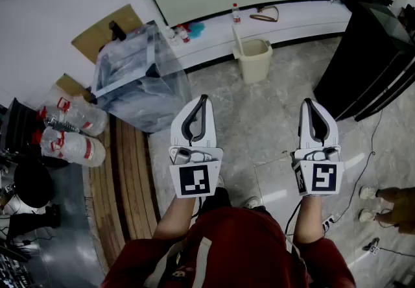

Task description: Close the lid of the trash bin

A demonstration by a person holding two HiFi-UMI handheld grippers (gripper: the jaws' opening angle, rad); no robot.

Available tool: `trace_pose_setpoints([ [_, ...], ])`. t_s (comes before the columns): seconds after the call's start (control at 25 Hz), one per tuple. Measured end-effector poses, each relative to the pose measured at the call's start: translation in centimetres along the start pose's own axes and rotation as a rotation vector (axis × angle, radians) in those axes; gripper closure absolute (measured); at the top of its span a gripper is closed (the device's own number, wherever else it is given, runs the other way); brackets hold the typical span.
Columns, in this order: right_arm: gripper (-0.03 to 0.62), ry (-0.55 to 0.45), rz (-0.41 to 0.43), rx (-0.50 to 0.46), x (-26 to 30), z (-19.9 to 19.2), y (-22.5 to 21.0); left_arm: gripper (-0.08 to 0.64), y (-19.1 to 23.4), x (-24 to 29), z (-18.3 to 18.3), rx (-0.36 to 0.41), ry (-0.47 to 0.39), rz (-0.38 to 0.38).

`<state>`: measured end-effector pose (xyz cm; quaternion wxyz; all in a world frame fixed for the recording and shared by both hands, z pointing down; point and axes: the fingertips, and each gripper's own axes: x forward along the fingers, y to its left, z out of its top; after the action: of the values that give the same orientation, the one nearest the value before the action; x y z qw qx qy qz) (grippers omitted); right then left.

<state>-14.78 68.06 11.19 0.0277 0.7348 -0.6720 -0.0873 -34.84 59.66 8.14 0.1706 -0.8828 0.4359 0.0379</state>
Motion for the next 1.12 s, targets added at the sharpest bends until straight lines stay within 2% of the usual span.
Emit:
trace_pose_setpoints([
  [0.12, 0.592, -0.064, 0.009, -0.007, 1.3, 1.0, 2.0, 0.555, 2.3, -0.3, -0.6, -0.012, 0.003, 0.003],
  [0.24, 0.592, -0.074, 0.010, 0.002, 3.3, 1.8, 3.6, 0.555, 4.4, 0.1, -1.3, -0.012, 0.007, -0.001],
  [0.64, 0.592, -0.039, 0.049, -0.013, 11.2, 1.3, 10.3, 0.555, 14.1, 2.0, -5.6, -0.083, 0.025, 0.037],
  [1.12, 0.592, -0.007, 0.018, -0.025, 18.8, 0.9, 17.9, 0.555, 23.8, 4.4, -10.6, -0.117, 0.030, -0.013],
])
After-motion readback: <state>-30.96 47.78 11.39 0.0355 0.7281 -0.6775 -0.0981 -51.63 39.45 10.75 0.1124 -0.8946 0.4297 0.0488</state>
